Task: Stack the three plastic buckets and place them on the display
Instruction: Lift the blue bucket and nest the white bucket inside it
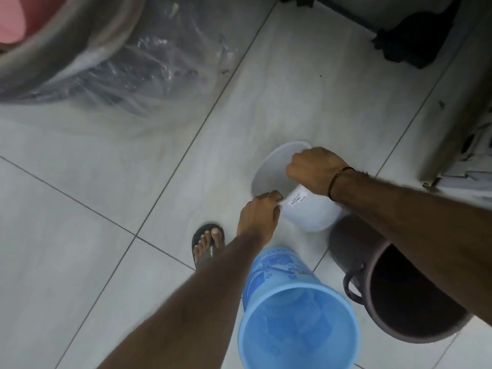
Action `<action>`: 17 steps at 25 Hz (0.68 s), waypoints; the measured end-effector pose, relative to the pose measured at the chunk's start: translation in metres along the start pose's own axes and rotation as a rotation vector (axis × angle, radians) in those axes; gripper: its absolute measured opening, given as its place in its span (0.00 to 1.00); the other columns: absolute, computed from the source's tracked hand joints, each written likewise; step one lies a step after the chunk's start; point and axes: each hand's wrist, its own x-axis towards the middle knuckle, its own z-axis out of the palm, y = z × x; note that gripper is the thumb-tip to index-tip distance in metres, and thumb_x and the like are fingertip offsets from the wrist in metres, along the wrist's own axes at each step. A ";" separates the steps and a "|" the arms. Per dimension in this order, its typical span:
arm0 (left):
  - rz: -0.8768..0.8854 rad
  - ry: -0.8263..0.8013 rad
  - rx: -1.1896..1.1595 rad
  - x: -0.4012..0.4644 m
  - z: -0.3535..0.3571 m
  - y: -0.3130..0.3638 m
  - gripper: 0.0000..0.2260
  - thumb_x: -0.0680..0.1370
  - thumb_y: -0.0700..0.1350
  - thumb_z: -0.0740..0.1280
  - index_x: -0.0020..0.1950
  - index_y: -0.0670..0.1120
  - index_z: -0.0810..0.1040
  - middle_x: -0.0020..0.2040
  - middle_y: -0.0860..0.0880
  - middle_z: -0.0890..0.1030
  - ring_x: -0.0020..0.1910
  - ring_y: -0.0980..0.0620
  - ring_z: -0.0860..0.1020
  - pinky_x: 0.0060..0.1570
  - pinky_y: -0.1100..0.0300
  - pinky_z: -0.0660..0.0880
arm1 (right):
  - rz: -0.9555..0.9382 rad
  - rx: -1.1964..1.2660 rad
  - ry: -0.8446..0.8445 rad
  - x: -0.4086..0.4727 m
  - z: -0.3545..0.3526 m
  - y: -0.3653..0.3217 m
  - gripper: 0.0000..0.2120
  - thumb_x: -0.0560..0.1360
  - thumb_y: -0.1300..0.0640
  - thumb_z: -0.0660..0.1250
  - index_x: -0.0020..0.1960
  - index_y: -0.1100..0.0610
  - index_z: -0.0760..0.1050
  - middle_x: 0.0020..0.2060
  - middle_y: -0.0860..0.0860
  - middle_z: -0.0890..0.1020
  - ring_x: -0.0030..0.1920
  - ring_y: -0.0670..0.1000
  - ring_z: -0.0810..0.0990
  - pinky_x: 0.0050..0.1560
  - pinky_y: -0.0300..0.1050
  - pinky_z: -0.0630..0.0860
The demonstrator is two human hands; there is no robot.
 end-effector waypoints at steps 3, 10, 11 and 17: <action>0.140 0.061 0.198 -0.011 -0.038 0.005 0.08 0.74 0.39 0.71 0.53 0.46 0.81 0.46 0.45 0.86 0.42 0.39 0.82 0.41 0.50 0.81 | 0.008 0.074 -0.024 -0.024 -0.015 0.000 0.09 0.71 0.69 0.63 0.46 0.62 0.80 0.43 0.61 0.82 0.44 0.63 0.82 0.42 0.53 0.79; 0.410 -0.207 0.676 -0.021 -0.025 -0.021 0.12 0.58 0.34 0.79 0.34 0.46 0.82 0.29 0.48 0.81 0.25 0.46 0.79 0.30 0.59 0.77 | 0.052 0.098 -0.037 -0.040 0.064 -0.061 0.10 0.58 0.67 0.74 0.37 0.56 0.80 0.31 0.55 0.81 0.34 0.58 0.81 0.39 0.48 0.79; 0.445 -0.230 0.724 -0.023 -0.016 -0.027 0.11 0.59 0.34 0.78 0.36 0.46 0.82 0.31 0.47 0.82 0.27 0.46 0.80 0.32 0.58 0.78 | 0.052 0.102 -0.037 -0.039 0.078 -0.069 0.11 0.57 0.67 0.75 0.37 0.56 0.80 0.31 0.55 0.81 0.34 0.58 0.81 0.39 0.48 0.79; 0.548 -0.261 0.919 -0.033 0.008 -0.058 0.10 0.68 0.33 0.72 0.48 0.41 0.81 0.43 0.42 0.85 0.44 0.41 0.82 0.54 0.49 0.78 | 0.119 0.160 -0.174 -0.057 0.085 -0.090 0.06 0.69 0.68 0.68 0.43 0.60 0.80 0.40 0.57 0.83 0.41 0.60 0.82 0.39 0.47 0.77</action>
